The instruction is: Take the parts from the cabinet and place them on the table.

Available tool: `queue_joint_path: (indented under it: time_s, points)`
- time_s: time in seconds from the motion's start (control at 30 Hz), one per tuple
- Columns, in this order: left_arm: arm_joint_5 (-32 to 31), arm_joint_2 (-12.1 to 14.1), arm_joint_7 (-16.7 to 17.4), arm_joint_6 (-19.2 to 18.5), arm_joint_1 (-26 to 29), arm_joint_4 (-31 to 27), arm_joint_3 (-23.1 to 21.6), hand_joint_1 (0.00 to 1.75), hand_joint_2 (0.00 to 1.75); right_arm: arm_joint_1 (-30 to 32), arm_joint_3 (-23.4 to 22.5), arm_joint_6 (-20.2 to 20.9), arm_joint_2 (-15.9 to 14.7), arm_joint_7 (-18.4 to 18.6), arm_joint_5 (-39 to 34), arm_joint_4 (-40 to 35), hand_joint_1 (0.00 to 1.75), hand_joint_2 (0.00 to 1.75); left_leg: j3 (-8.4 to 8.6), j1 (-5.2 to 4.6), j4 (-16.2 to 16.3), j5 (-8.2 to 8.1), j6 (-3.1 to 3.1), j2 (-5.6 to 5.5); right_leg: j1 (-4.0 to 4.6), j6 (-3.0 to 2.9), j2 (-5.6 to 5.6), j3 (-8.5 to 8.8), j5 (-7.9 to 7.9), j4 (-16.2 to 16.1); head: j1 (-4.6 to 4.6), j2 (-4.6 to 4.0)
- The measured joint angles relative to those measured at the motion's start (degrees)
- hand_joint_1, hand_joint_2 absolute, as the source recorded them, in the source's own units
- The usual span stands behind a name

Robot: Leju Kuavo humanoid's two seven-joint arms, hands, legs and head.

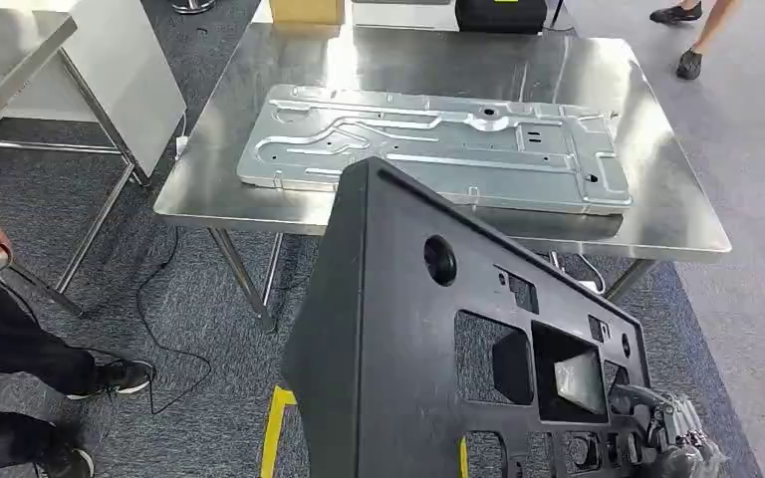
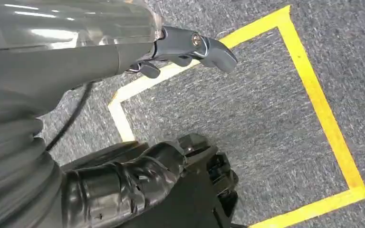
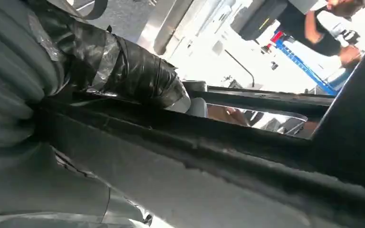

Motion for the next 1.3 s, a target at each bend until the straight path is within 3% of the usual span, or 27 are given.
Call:
queue_joint_path:
  time_s: [0.03, 0.1, 0.13, 0.17, 0.27, 0.33, 0.37, 0.43, 0.47, 0.5, 0.53, 0.6, 0.63, 0.7, 0.77, 0.8, 0.83, 0.87, 0.97, 1.0, 1.03, 1.07, 1.13, 1.17, 1.2, 1.3]
  points:
    - [0.0, 0.0, 0.0, 0.0, 0.09, 0.0, 0.0, 0.0, 1.75, -0.01, 0.0, 0.0, 0.0, 0.0, 0.0, 0.02, 1.75, 1.75, 0.46, 0.03, 0.15, -0.43, -0.1, -0.06, -0.08, 0.04, 0.0, 0.55, 2.65, -2.48, 0.02, 0.0]
    - [0.0, -0.07, -0.02, 0.0, 0.11, 0.0, 0.0, 0.0, 1.75, -0.03, 0.0, 0.0, 0.0, 0.0, 0.0, 0.02, 1.75, 1.75, 1.51, 0.09, 0.39, -1.35, -0.42, -0.17, -0.2, -0.04, 0.0, 3.92, 8.59, -11.06, 0.04, 0.0]
    - [0.0, -0.13, -0.02, 0.0, 0.22, 0.0, 0.0, 0.0, 1.75, -0.1, 0.0, 0.0, 0.0, 0.0, 0.0, 0.04, 1.75, 1.75, 1.65, 0.1, 0.47, -1.92, -0.79, -0.2, -0.14, -0.37, 0.07, 5.58, 9.26, -14.39, 0.09, 0.0]
    - [0.0, -0.15, 0.0, 0.0, -0.06, 0.0, 0.0, 0.0, 1.75, -0.08, 0.0, 0.0, 0.0, -0.02, 0.0, 0.05, 1.75, 1.75, 1.62, -0.31, 0.86, -2.36, -1.25, -0.36, 0.28, -0.62, 0.05, 6.11, 8.65, -15.7, 0.11, 0.0]
    - [0.0, -0.15, 0.0, -0.02, -0.15, 0.0, 0.0, 0.0, 1.75, -0.05, 0.0, 0.0, 0.0, -0.02, -0.04, 0.07, 1.75, 1.75, 1.88, -0.14, 0.16, -2.45, -2.04, -0.19, 0.39, -1.7, 0.31, 6.09, 8.19, -15.73, -0.09, 0.0]
    - [-0.07, -0.11, -0.04, 0.0, -0.26, 0.0, 0.0, 0.0, 1.75, -0.08, 0.02, 0.0, 0.0, -0.02, -0.22, 0.04, 1.75, 1.75, 2.27, 0.0, 1.15, -3.44, -2.67, -0.02, -0.01, -2.44, 0.25, 7.15, 8.19, -16.73, -0.04, 0.0]
    - [-0.11, -0.11, -0.02, -0.02, -0.24, 0.0, 0.0, 0.0, 1.75, -0.14, 0.02, 0.0, 0.0, 0.0, -0.24, 0.07, 1.75, 1.75, 0.76, 0.0, 4.11, -4.82, -2.92, 0.02, -0.02, -2.79, 0.08, 7.52, 7.97, -16.92, -0.22, 0.0]
    - [-0.15, -0.11, -0.02, -0.02, -0.14, 0.0, 0.0, 0.0, 1.75, -0.15, 0.02, 0.0, 0.0, 0.0, -0.24, 0.09, 1.75, 1.75, -4.67, 0.14, 13.33, -8.28, -3.22, 0.02, 0.14, -3.21, -0.15, 7.91, 7.54, -16.93, -0.22, 0.0]
    - [-0.15, -0.11, -0.02, -0.02, -0.06, 0.0, 0.0, 0.0, 1.75, -0.15, 0.02, 0.0, 0.0, 0.0, -0.24, 0.11, 1.75, 1.75, -7.18, 0.14, 17.03, -9.03, -3.31, 0.02, 0.21, -3.27, -0.16, 8.14, 7.26, -16.92, -0.15, 0.0]
    - [-0.15, -0.11, 0.0, -0.02, 0.09, 0.0, 0.0, 0.0, 1.75, -0.13, 0.02, 0.0, 0.0, 0.0, -0.24, 0.11, 1.75, 1.75, -8.48, 0.14, 18.21, -8.31, -3.3, 0.02, 0.25, -3.28, -0.11, 8.44, 7.01, -16.92, -0.22, 0.0]
    - [-0.18, -0.11, 0.0, -0.04, 0.2, 0.0, 0.0, 0.0, 1.75, -0.13, 0.02, 0.0, 0.0, 0.0, -0.24, 0.11, 1.75, 1.75, -8.43, 0.14, 16.58, -6.02, -3.17, 0.02, 0.29, -3.26, 0.01, 8.93, 6.69, -16.92, -0.2, 0.0]
    - [-0.17, -0.09, 0.0, -0.04, 0.16, 0.0, 0.0, 0.0, 1.75, -0.14, 0.02, 0.0, 0.0, 0.0, -0.22, 0.11, 1.75, 1.75, -5.47, 0.06, 7.91, 0.43, -2.54, 0.02, 0.44, -3.13, 0.09, 10.15, 5.94, -16.92, -0.22, 0.0]
    - [-0.2, -0.09, 0.0, -0.04, 0.19, 0.0, 0.0, 0.0, 1.75, -0.16, 0.02, 0.0, 0.0, -0.02, -0.2, 0.11, 1.75, 1.75, -4.02, -0.11, 3.24, 2.83, -1.94, 0.07, 0.42, -3.03, 0.08, 10.35, 5.54, -16.96, -0.15, 0.0]
    - [-0.22, 0.0, -0.02, -0.04, 0.03, 0.0, 0.0, 0.0, 1.75, -0.3, 0.02, 0.0, 0.0, -0.15, -0.07, 0.11, 1.75, 1.75, -2.99, -0.66, 1.44, 1.34, -1.45, 0.16, 0.51, -2.26, 0.19, 10.01, 5.13, -16.74, -0.26, 0.0]
    - [-0.33, 0.04, -0.02, -0.07, 0.02, 0.0, 0.0, 0.0, 1.75, -0.33, 0.0, 0.0, 0.0, -0.15, 0.0, 0.09, 1.75, 1.75, -3.09, -0.86, 1.62, 1.18, -1.18, 0.11, 0.24, -1.72, 0.06, 10.19, 5.12, -17.26, -0.18, 0.0]
    - [-0.33, 0.02, -0.02, -0.07, 0.13, 0.0, 0.0, 0.0, 1.75, -0.46, 0.0, 0.0, 0.0, -0.24, 0.13, 0.04, 1.75, 1.75, -2.53, -0.52, 0.75, 1.25, -0.99, 0.05, 0.56, -1.36, -0.01, 10.84, 4.94, -17.54, -0.15, 0.0]
    - [-0.37, 0.02, -0.04, -0.07, 0.33, 0.0, 0.02, 0.0, 1.75, -0.47, 0.0, 0.0, 0.0, -0.28, 0.28, -0.04, 1.75, 1.75, -1.28, -0.11, -0.38, 1.54, -0.85, 0.11, 0.31, -1.1, -0.06, 11.31, 4.56, -17.21, -0.15, 0.0]
    - [-0.35, 0.02, -0.04, -0.09, 0.23, 0.0, 0.02, 0.0, 1.75, -0.7, 0.0, 0.0, 0.0, -0.35, 0.42, -0.07, 1.75, 1.75, -0.61, -0.02, -0.86, 1.42, -0.53, 0.1, 0.39, -0.8, 0.03, 10.35, 3.68, -14.98, 0.02, 0.0]
    - [-0.5, 0.0, -0.04, -0.26, -0.11, 0.0, 0.0, 0.0, 1.75, -0.81, -0.02, 0.0, -0.07, -0.61, 0.81, -0.04, 1.75, 1.75, 0.09, -0.04, -0.9, 0.65, 0.05, 0.15, 0.03, -0.14, 0.15, 2.43, -0.67, -2.38, 0.04, 0.0]
    - [-0.5, 0.02, -0.04, -0.26, -0.1, 0.0, 0.0, 0.0, 1.75, -0.82, -0.07, 0.0, -0.09, -0.61, 0.83, -0.04, 1.75, 1.75, 0.45, -0.03, -0.88, 0.32, 0.01, 0.11, -0.09, 0.02, 0.15, 0.46, -0.43, -0.2, 0.04, 0.0]
    - [-0.48, 0.02, -0.04, -0.26, 0.0, 0.0, 0.02, 0.0, 1.75, -0.82, -0.07, 0.0, -0.11, -0.63, 0.87, -0.04, 1.75, 1.75, 1.06, 0.02, -0.87, -0.11, -0.15, 0.03, -0.25, 0.21, 0.14, 0.1, 1.56, -1.11, 0.06, 0.0]
    - [-0.5, 0.02, -0.04, -0.26, 0.15, 0.0, 0.02, 0.0, 1.75, -0.83, -0.07, 0.0, -0.11, -0.66, 0.85, -0.04, 1.75, 1.75, 1.75, 0.08, -0.83, -0.59, -0.32, 0.0, -0.45, 0.34, 0.13, 0.98, 4.47, -4.21, 0.02, 0.0]
    - [-0.65, 0.0, -0.04, -0.33, 0.17, 0.0, 0.02, 0.0, 1.75, -0.85, -0.07, 0.0, -0.11, -0.72, 0.87, -0.04, 1.75, 1.75, 3.15, 0.2, -0.65, -1.79, -0.86, -0.09, -0.69, 0.37, 0.1, 4.57, 10.8, -13.71, 0.06, 0.0]
    - [-0.7, 0.0, -0.04, -0.35, 0.24, 0.0, 0.02, 0.0, 1.75, -0.97, -0.09, 0.0, -0.11, -0.81, 0.9, -0.04, 1.75, 1.75, 3.09, 0.16, -0.62, -2.2, -1.14, -0.1, -0.64, 0.11, 0.14, 5.26, 10.39, -14.72, 0.13, 0.0]
    - [-0.77, 0.0, -0.04, -0.37, 0.02, 0.0, 0.0, 0.0, 1.75, -1.2, -0.09, 0.0, -0.17, -1.09, 1.03, -0.24, 1.75, 1.75, 3.03, -0.16, -0.12, -2.79, -1.76, -0.15, -0.3, -0.63, 0.24, 6.01, 9.24, -16.2, 0.07, 0.0]
    - [-0.9, 0.0, -0.02, -0.39, -0.22, 0.0, 0.0, 0.0, 1.75, -1.46, -0.2, 0.0, -0.35, -1.16, 1.51, -0.44, 1.75, 1.75, 3.46, -0.07, -0.84, -3.01, -2.59, 0.01, -0.07, -1.6, 0.39, 5.88, 8.88, -16.1, -0.07, 0.0]
